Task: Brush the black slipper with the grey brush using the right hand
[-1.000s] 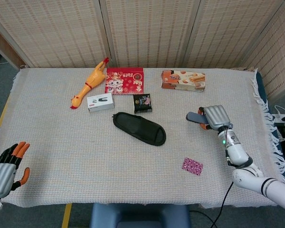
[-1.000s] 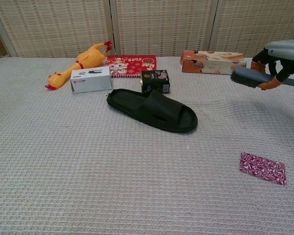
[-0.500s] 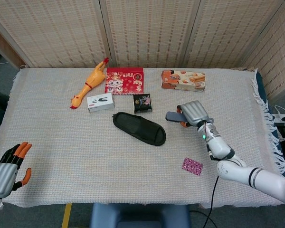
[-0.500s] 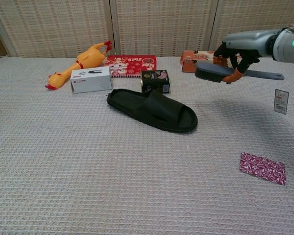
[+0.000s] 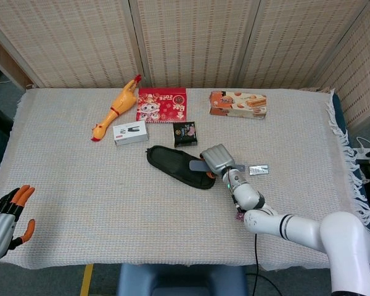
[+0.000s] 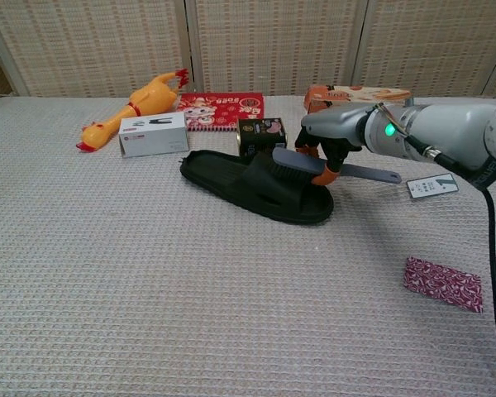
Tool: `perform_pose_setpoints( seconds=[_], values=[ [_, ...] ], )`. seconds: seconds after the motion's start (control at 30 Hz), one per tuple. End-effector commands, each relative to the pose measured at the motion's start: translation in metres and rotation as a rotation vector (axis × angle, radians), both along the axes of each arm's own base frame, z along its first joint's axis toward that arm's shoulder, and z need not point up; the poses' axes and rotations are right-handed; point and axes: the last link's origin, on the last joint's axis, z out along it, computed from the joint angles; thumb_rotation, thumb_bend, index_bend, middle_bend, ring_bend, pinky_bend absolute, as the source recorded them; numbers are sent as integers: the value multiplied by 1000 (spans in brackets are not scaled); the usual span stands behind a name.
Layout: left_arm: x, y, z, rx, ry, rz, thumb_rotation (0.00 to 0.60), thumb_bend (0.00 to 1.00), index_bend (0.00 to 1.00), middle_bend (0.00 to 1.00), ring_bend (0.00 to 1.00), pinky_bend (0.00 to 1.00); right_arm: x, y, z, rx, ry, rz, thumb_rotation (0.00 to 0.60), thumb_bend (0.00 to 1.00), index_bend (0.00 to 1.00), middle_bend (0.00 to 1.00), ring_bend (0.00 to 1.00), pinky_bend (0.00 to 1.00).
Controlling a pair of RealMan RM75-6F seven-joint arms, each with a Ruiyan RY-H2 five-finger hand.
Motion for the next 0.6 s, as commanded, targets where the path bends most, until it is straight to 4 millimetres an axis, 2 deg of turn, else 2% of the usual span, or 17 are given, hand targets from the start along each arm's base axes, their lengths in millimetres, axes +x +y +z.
perform_pose_setpoints(
  seconds=[0.03, 0.2, 0.5, 0.6],
  values=[
    [0, -1, 0, 0, -1, 0, 579, 544, 0, 0, 0, 114, 2, -1, -1, 1, -13, -4, 600, 428, 767, 546, 543, 848],
    [0, 0, 1, 1, -6, -5, 579, 542, 0, 0, 0, 114, 13, -2, -6, 9, -25, 15, 600, 428, 767, 546, 543, 848],
    [0, -2, 3, 8, -9, -6, 580, 542, 0, 0, 0, 115, 48, -8, -21, 15, -35, 60, 600, 428, 766, 546, 543, 848],
    [0, -2, 4, 11, -9, -6, 579, 542, 0, 0, 0, 116, 47, -8, -19, 3, -15, 73, 600, 428, 766, 546, 543, 848]
  ],
)
